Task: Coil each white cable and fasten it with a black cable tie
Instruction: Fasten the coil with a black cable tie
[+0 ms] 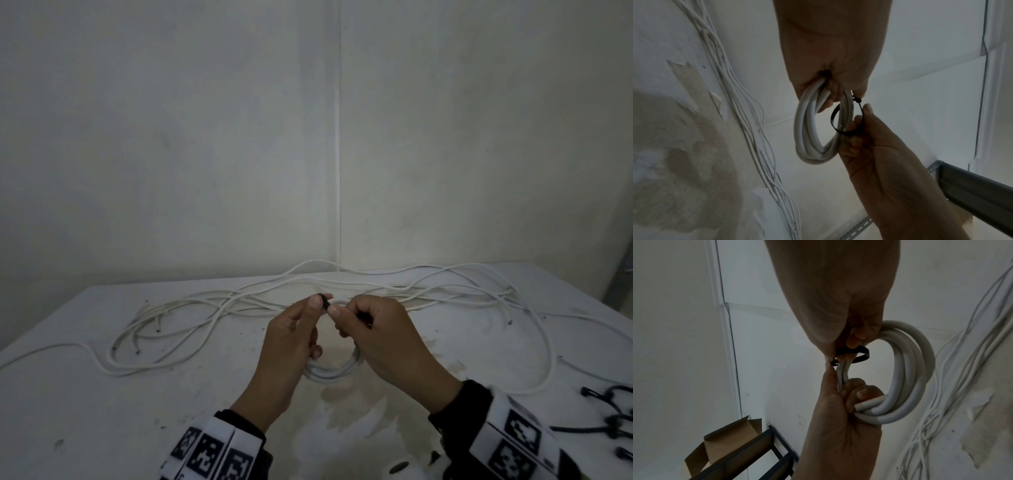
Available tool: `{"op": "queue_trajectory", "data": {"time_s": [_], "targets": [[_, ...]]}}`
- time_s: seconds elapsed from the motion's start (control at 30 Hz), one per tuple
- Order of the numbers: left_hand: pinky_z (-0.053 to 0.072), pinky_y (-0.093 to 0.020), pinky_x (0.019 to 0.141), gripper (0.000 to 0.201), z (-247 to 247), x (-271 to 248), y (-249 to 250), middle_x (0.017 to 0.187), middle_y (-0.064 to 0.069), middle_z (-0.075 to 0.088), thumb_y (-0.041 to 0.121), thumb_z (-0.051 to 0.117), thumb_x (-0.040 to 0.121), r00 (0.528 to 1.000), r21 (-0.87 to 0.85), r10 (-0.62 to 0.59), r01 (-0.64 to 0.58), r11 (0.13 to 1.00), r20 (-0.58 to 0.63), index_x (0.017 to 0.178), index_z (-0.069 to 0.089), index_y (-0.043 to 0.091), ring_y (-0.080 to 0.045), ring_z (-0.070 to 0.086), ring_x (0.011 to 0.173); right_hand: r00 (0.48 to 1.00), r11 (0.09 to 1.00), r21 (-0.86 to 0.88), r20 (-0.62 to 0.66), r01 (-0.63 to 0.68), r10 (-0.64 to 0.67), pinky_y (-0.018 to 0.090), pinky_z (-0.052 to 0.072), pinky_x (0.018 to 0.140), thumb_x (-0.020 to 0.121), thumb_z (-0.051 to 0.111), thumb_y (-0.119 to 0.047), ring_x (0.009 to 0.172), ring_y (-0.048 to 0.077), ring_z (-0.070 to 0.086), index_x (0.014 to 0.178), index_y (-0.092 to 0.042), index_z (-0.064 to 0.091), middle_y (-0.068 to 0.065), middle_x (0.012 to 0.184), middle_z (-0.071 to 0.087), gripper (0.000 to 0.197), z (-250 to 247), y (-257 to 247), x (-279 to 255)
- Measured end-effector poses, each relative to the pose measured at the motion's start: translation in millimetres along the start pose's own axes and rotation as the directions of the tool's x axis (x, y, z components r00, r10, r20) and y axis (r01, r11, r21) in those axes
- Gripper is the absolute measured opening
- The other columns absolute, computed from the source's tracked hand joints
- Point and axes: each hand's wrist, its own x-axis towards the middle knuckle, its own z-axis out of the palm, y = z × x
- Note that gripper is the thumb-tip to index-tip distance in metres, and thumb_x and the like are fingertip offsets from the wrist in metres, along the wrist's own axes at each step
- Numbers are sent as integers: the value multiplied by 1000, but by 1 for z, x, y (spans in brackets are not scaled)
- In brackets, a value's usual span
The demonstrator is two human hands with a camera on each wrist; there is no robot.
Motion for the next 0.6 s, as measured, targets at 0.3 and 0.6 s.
{"op": "queue_trajectory", "data": {"time_s": [0.3,0.6], "targets": [[35,-18,42,21,-3,2,4,43,12,28,24,50,91,998,-58,15,-19,998,-68,94,70,19,-4,28,41,997,997,-22,2,77,-77,31,45,59,87,61,-17,63,24,57,70,-18,62,12,66,63,17,4,-3,-7],[35,-19,42,20,5,-1,3,40,11,34,19,51,92,999,-56,-8,6,998,-46,89,71,20,-4,30,40,983,984,-63,-70,167,-171,26,46,57,85,64,-16,62,17,59,69,-17,67,-9,54,57,17,7,1,-6]]}}
